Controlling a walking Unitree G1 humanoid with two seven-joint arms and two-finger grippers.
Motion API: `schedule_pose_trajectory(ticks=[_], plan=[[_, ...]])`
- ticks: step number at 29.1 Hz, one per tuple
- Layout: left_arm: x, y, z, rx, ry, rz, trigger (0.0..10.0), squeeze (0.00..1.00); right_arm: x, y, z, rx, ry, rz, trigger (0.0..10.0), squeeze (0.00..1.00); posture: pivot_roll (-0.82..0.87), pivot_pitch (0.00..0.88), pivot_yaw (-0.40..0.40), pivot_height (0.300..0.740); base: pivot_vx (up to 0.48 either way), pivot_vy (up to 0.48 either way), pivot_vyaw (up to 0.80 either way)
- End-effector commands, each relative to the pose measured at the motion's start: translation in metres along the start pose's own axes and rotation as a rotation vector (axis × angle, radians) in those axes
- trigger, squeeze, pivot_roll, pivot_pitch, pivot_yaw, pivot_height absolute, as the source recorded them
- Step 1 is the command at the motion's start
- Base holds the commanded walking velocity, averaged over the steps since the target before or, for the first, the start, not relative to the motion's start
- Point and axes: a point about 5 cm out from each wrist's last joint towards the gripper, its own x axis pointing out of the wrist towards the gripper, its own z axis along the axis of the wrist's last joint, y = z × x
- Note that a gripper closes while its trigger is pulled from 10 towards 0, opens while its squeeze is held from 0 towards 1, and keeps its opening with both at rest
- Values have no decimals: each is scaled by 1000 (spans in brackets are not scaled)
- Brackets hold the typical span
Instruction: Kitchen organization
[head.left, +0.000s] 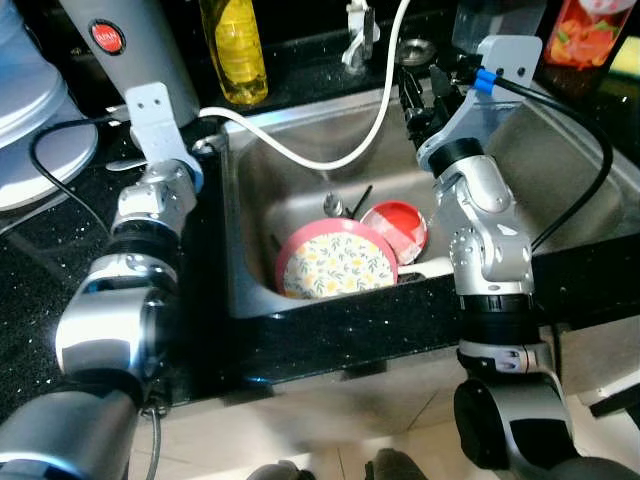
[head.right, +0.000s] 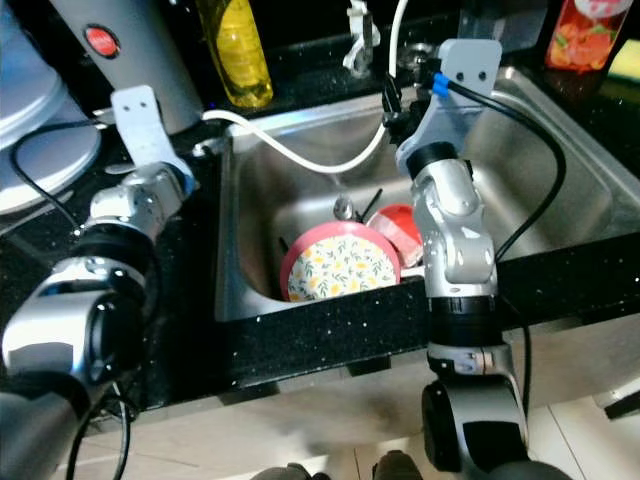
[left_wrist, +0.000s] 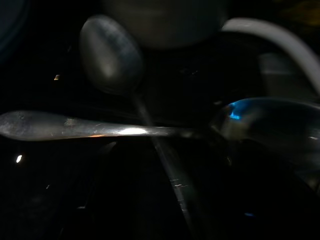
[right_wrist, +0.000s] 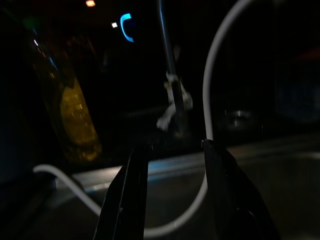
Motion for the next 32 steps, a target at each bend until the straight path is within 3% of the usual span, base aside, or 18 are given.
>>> schedule_pose_trajectory(ticks=[1,4,5,7,8,10,11,12,16,22,32], plan=[[1,14,4,-26,-1,58,10000,0,-2,7,1,19,5,17,10000,0,18,174,170,740,0,0,0],[2,24,2,-90,15,141,10000,0,-2,5,0,22,12,9,10000,0,20,182,170,740,0,0,0],[2,30,-3,-144,46,190,10000,0,-1,5,0,23,13,8,10000,0,23,185,168,740,0,0,0],[2,33,-5,-157,55,204,10000,0,0,5,0,23,13,7,10000,0,23,185,168,740,0,0,0],[2,39,-12,-191,84,240,7451,0,1,7,0,25,16,11,10000,0,22,188,164,740,0,0,0],[2,41,-14,-201,93,249,7451,0,1,8,0,26,17,12,10000,0,21,191,163,740,0,0,0],[2,43,-17,-220,103,258,2863,0,1,8,0,26,18,14,10000,0,21,191,163,740,0,0,0],[2,44,-18,-231,108,261,0,0,2,9,0,26,21,15,10000,0,19,191,162,740,0,0,0],[2,52,-28,-294,142,299,0,0,0,7,0,23,25,11,10000,0,10,176,160,740,0,0,0],[2,51,-31,-340,152,305,0,0,-3,3,-1,20,27,-2,10000,0,3,146,167,740,0,0,0],[2,47,-12,-323,72,290,0,0,0,1,0,21,12,-10,10000,0,5,92,166,740,0,0,0]])
